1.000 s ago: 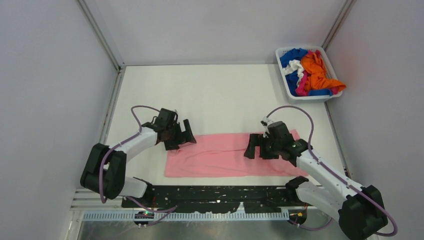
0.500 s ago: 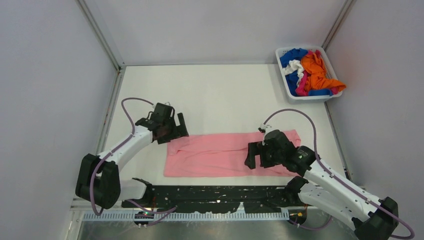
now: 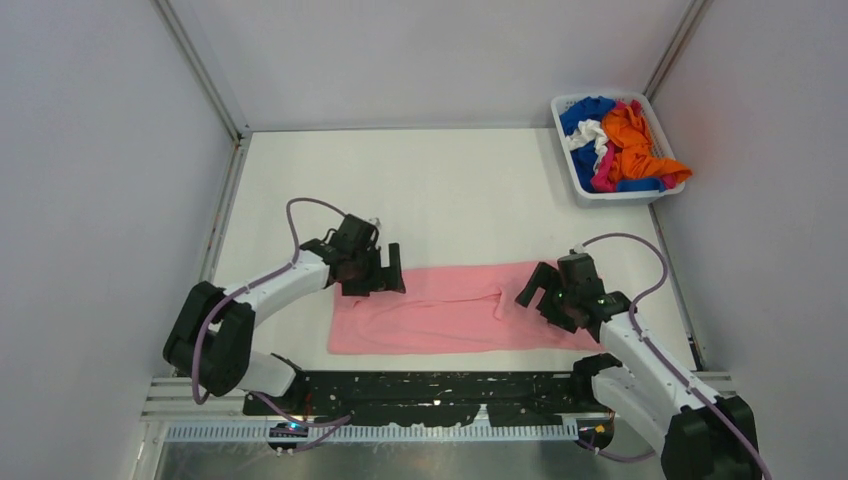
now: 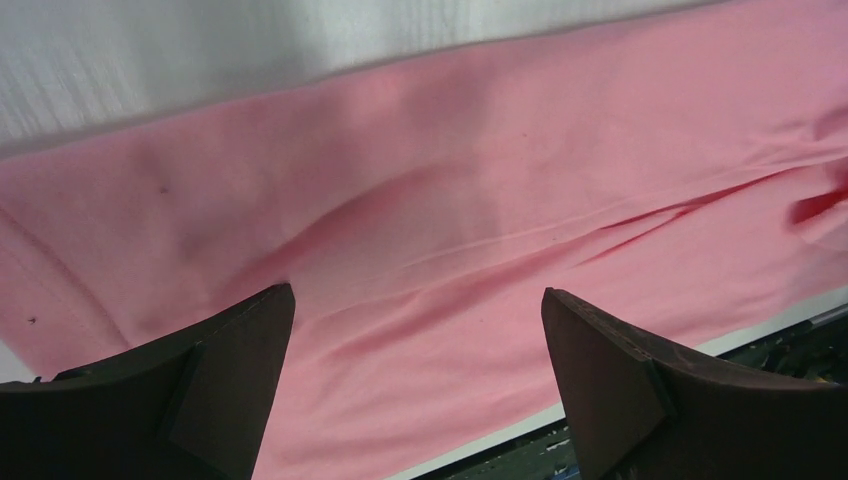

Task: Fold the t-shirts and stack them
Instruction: Rotate the tshirt 90 degrees

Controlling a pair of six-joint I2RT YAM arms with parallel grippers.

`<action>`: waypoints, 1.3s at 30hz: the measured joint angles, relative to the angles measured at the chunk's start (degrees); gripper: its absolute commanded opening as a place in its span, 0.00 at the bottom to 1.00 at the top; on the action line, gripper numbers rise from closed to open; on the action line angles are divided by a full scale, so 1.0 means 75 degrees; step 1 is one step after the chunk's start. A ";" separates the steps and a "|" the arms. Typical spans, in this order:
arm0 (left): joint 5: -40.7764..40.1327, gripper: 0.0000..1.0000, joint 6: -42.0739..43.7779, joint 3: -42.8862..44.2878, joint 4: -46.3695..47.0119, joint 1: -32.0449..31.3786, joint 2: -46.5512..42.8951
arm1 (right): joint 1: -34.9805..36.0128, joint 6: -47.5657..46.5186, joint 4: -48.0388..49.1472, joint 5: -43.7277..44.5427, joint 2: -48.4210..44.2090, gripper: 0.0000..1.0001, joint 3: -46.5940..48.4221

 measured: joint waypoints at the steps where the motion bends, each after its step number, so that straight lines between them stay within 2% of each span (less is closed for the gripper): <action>1: 0.0000 0.99 0.0000 -0.0047 0.0020 0.0000 0.0125 | -0.0146 -0.0003 0.0184 -0.0044 0.0140 0.95 0.0006; 7: 0.0017 0.99 -0.0210 -0.0519 0.0417 0.0015 0.0166 | -0.0699 -0.0230 0.1760 -0.0560 0.2296 0.95 0.0781; 13: -0.0026 0.99 -0.0912 -0.1553 0.1067 -0.0032 -0.0921 | -0.0787 -0.0758 0.2585 -0.1052 0.5310 0.95 0.3112; 17: -0.0198 0.99 -0.1475 -0.2078 0.1361 -0.0425 -0.1527 | -0.0650 -0.1247 0.2468 -0.1329 0.7481 0.96 0.5604; 21: -0.0254 0.99 -0.2049 -0.2308 0.1883 -0.0959 -0.1635 | -0.0326 -0.1810 0.1524 -0.1361 0.9600 0.95 0.8734; 23: -0.0256 0.99 -0.2276 -0.2314 0.2177 -0.1209 -0.1510 | -0.0093 -0.1973 0.1032 -0.1341 1.0643 0.96 1.0389; 24: -0.0286 0.99 -0.2518 -0.2212 0.2576 -0.1571 -0.1189 | 0.0245 -0.2037 0.0595 -0.1390 1.1733 0.96 1.2205; 25: -0.0286 0.99 -0.2518 -0.2212 0.2576 -0.1571 -0.1189 | 0.0245 -0.2037 0.0595 -0.1390 1.1733 0.96 1.2205; 27: -0.0294 0.99 -0.2672 -0.1982 0.2734 -0.1813 -0.0813 | 0.0455 -0.2040 -0.0023 -0.1478 1.2534 0.95 1.3682; 29: -0.0297 0.99 -0.2804 -0.1789 0.2911 -0.1993 -0.0484 | 0.0548 -0.1988 -0.0114 -0.1594 1.3266 0.96 1.4857; 31: -0.0326 0.99 -0.2923 -0.1623 0.3185 -0.2226 -0.0163 | 0.0618 -0.1883 -0.0023 -0.1708 1.3709 0.95 1.5545; 39: -0.0353 0.99 -0.3398 -0.0947 0.3692 -0.3080 0.0801 | 0.0647 -0.1547 0.0629 -0.2052 1.3953 0.96 1.5705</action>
